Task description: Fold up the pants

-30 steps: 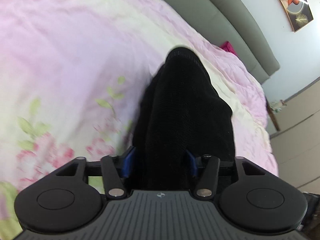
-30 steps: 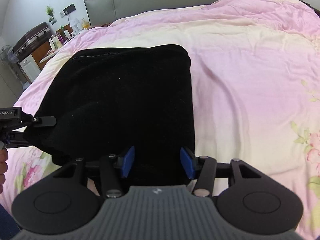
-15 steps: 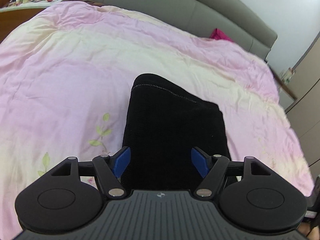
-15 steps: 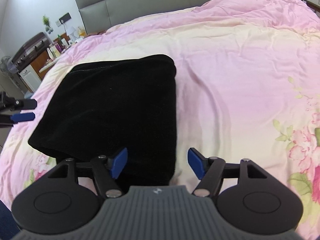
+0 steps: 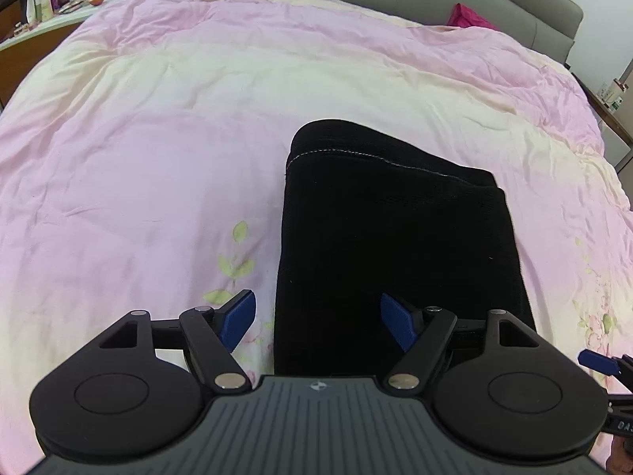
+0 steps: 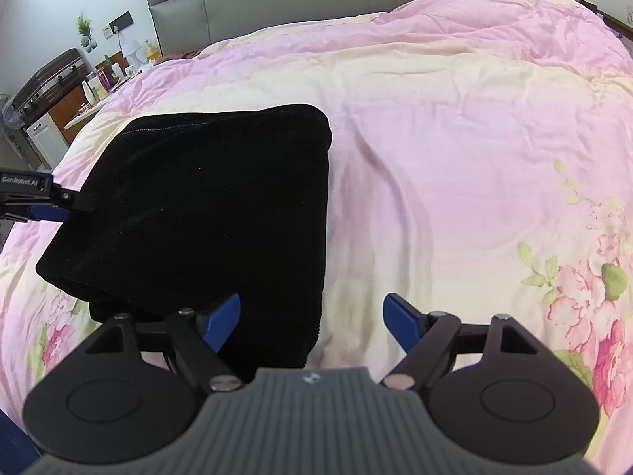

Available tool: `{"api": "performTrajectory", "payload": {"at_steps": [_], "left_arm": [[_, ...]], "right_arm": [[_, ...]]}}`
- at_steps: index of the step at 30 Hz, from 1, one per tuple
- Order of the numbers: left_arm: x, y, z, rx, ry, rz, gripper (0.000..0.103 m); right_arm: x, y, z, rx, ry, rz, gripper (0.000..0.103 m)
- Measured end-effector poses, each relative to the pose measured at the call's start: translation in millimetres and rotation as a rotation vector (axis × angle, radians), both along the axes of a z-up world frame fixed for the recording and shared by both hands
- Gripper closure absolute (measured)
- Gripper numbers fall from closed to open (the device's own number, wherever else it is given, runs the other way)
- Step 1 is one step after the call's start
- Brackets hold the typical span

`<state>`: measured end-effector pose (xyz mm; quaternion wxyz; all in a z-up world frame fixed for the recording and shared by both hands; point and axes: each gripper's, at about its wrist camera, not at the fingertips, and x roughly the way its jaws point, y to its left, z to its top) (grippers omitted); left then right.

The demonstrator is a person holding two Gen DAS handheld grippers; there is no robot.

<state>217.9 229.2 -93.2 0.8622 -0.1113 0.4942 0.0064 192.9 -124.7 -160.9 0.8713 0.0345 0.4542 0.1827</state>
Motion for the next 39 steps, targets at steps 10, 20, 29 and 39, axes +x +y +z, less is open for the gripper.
{"api": "performTrajectory", "payload": {"at_steps": [10,20,29,39], "left_arm": [[26,24,-7,-0.125,-0.063,0.042,0.016],[36,40,-52,-0.268,0.035,0.000,0.000],[37,80,-99,-0.634,0.188,0.020,0.000],[48,49,-119,-0.723,0.224,-0.143,0.002]], "right_arm": [[13,3,-12,0.019,0.029,0.007,0.025],[47,3,-29,0.167,0.109,-0.010,0.024],[102,-15,-79,0.507,0.371,-0.078,0.018],[132,-2,-118,0.712,0.496,0.024,0.029]]}}
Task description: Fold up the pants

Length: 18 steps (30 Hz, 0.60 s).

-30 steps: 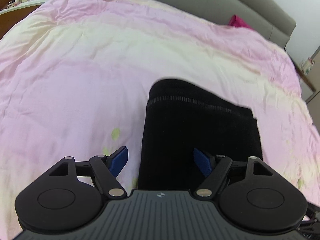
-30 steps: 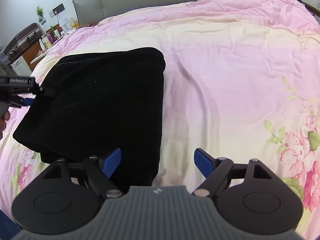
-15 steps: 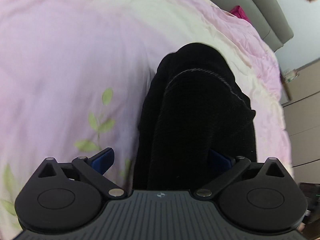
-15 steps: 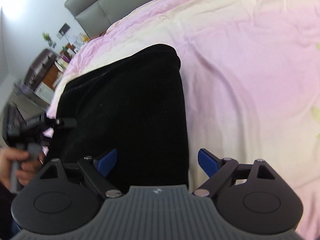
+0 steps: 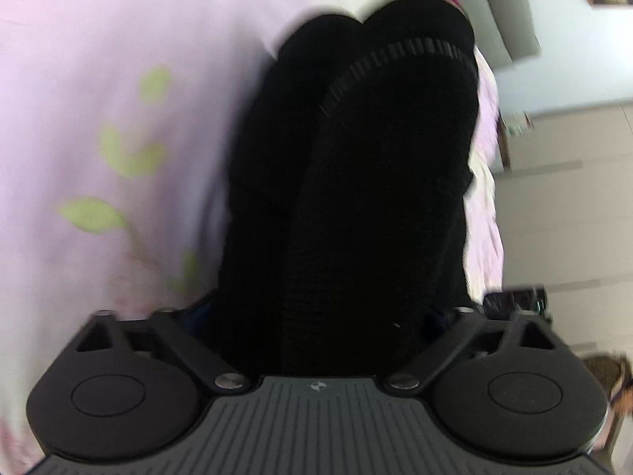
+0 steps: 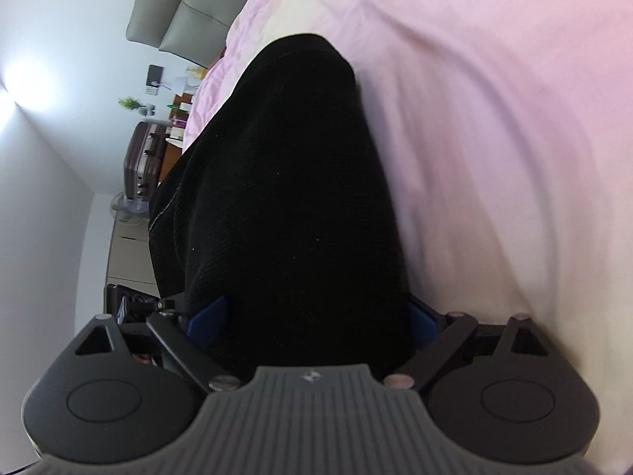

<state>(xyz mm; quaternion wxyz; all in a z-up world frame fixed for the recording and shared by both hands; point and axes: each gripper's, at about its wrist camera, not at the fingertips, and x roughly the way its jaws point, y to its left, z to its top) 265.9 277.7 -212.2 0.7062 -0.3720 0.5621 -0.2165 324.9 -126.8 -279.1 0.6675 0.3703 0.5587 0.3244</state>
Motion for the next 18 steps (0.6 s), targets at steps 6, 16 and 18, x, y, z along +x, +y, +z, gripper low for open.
{"api": "performTrajectory", "payload": {"at_steps": [6,16,18], "left_arm": [[-9,14,4,-0.120,0.034,0.091,0.030],[-67,-14,15,-0.243,0.099,-0.009,0.034],[-75,-32,8,-0.119,0.134,-0.070,0.030]], "right_arm": [[-3,-2,15,0.069,0.017,-0.020,0.071],[-53,-29,82,0.105,-0.006,0.029,0.075],[-71,-37,81,0.013,0.025,0.059,0.071]]}}
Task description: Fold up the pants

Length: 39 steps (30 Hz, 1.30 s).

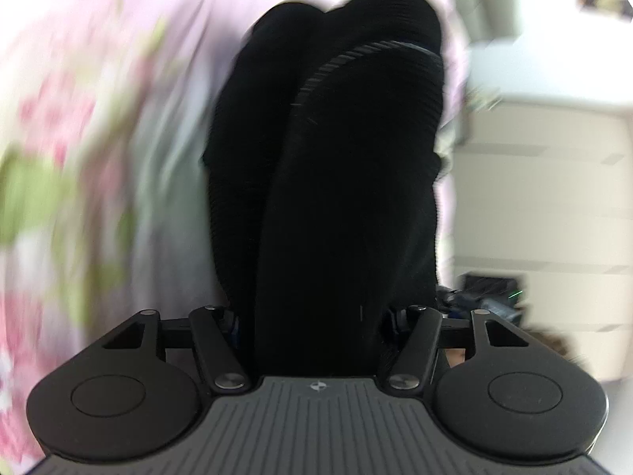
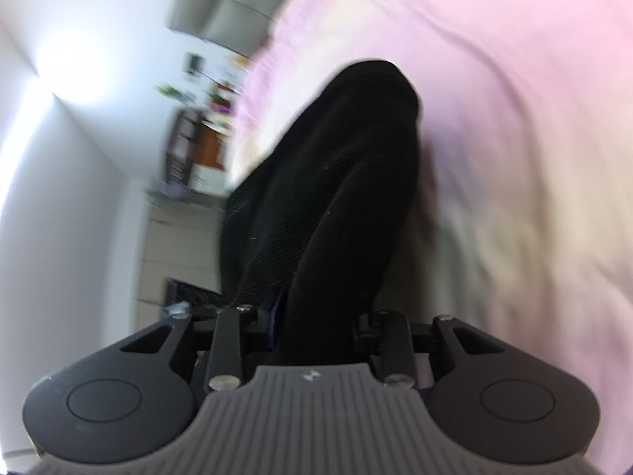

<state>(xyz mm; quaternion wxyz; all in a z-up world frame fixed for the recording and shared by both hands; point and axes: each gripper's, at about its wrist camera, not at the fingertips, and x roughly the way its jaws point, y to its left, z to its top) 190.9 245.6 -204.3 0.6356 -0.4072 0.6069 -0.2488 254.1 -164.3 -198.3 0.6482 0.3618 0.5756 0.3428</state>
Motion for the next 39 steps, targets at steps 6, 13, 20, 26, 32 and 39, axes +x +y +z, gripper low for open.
{"api": "performTrajectory", "payload": {"at_steps": [6,13,20,26,32,39], "left_arm": [[-11,1,48,0.288,-0.133,-0.012,0.023],[-12,30,108,0.410,-0.346,0.150,0.025],[40,-23,128,0.520,-0.503,0.087,0.026],[17,-75,120,0.782,-0.601,-0.156,0.033],[21,-26,124,0.583,-0.493,0.029,0.069],[23,-8,103,0.590,-0.439,0.098,0.072]], "right_arm": [[-28,0,-12,-0.240,0.034,0.081,0.053],[-46,0,7,-0.338,-0.067,0.115,0.046],[-49,-23,60,-0.347,-0.347,-0.138,0.046],[-48,2,80,-0.357,-0.537,-0.134,0.046],[-38,67,77,-0.440,-0.764,-0.001,0.059],[-20,109,27,-0.585,-0.678,0.086,0.071]]}}
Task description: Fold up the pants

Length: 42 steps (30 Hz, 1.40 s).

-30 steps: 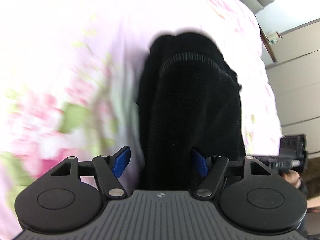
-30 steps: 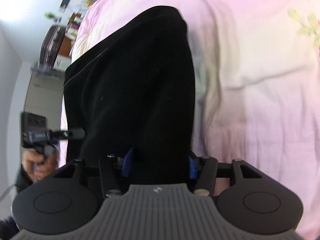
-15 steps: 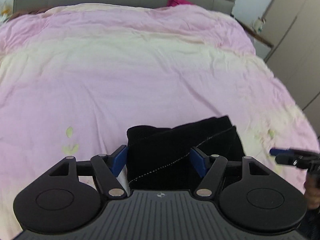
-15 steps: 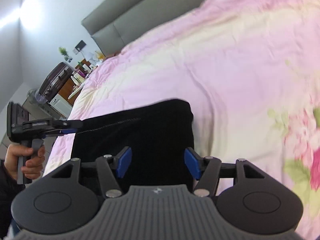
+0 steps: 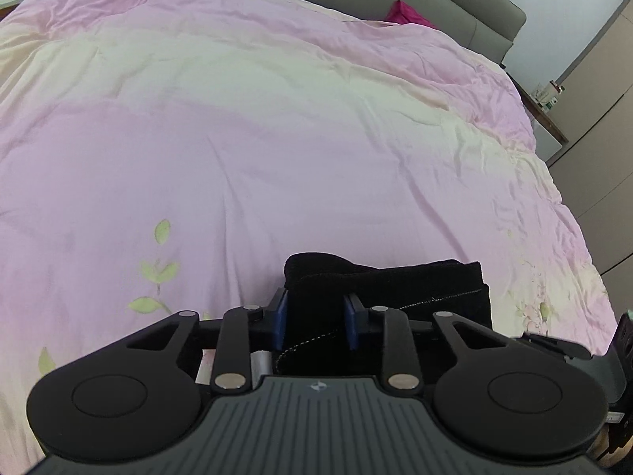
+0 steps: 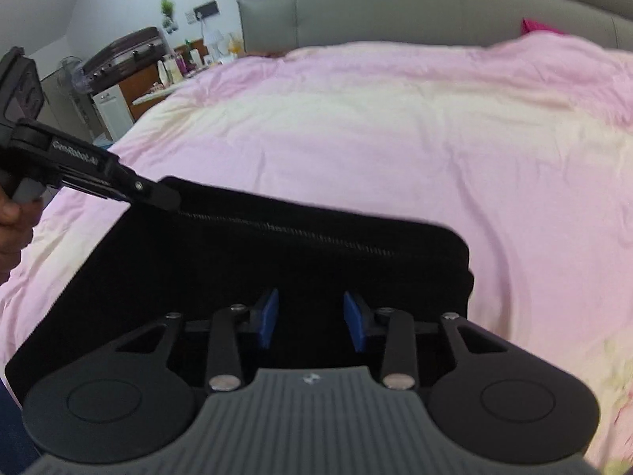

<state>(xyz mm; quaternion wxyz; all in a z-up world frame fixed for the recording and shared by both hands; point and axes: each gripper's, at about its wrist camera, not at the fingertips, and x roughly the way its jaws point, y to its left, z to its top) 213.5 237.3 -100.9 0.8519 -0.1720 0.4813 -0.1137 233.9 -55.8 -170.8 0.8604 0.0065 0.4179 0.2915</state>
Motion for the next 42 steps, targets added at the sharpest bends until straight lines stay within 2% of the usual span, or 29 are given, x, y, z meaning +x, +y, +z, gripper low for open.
{"api": "performTrajectory", "payload": {"at_steps": [3,6,7,9,11,13,14,15,16,20,22,25,28,31,33,36,38,42], "left_arm": [[0,2,-7,-0.002,-0.002,0.025,0.072],[-1,2,-7,0.014,-0.010,0.039,0.072],[-2,2,-5,0.020,-0.015,0.043,0.072],[-8,4,3,0.007,-0.030,0.051,0.069],[-19,8,15,0.007,-0.055,0.072,0.063],[-32,13,28,0.030,-0.071,0.091,0.047],[-39,15,33,0.034,-0.075,0.093,0.041],[-47,17,38,0.036,-0.076,0.095,0.030],[-54,18,41,0.036,-0.074,0.091,0.025],[-74,10,41,0.034,-0.016,0.004,0.022],[-80,3,36,0.010,0.014,-0.035,0.022],[-80,-4,25,-0.054,0.053,-0.071,0.020],[-72,-11,10,-0.076,0.105,-0.094,0.014],[-64,-17,-17,-0.082,0.179,-0.098,0.012],[-61,-17,-39,-0.086,0.224,-0.099,0.000],[-56,-6,-62,-0.193,0.267,-0.068,0.000],[-50,1,-71,-0.272,0.298,-0.056,0.000],[-41,4,-85,-0.349,0.302,-0.072,0.000]], "right_arm": [[-8,-24,-14,0.054,0.115,-0.061,0.071],[-25,-46,-12,0.067,0.169,-0.077,0.071],[-33,-54,-10,0.069,0.187,-0.079,0.068],[-46,-71,-6,0.091,0.219,-0.072,0.069],[-54,-82,-2,0.106,0.225,-0.081,0.064],[-62,-92,8,0.091,0.227,-0.113,0.040],[-63,-96,12,0.080,0.221,-0.121,0.039],[-63,-97,17,0.070,0.212,-0.126,0.038],[-62,-97,20,0.059,0.211,-0.131,0.038],[-56,-96,30,0.037,0.208,-0.134,0.031],[-52,-91,35,0.026,0.191,-0.122,0.026],[-49,-88,39,0.017,0.181,-0.097,0.024],[-45,-85,39,0.021,0.186,-0.067,0.017],[-37,-82,31,0.036,0.212,-0.042,0.016],[-30,-82,22,0.063,0.244,-0.035,0.015],[-15,-85,0,0.127,0.321,-0.049,0.015],[-4,-88,-16,0.176,0.387,-0.068,0.010],[14,-87,-35,0.242,0.468,-0.034,0.005]]}}
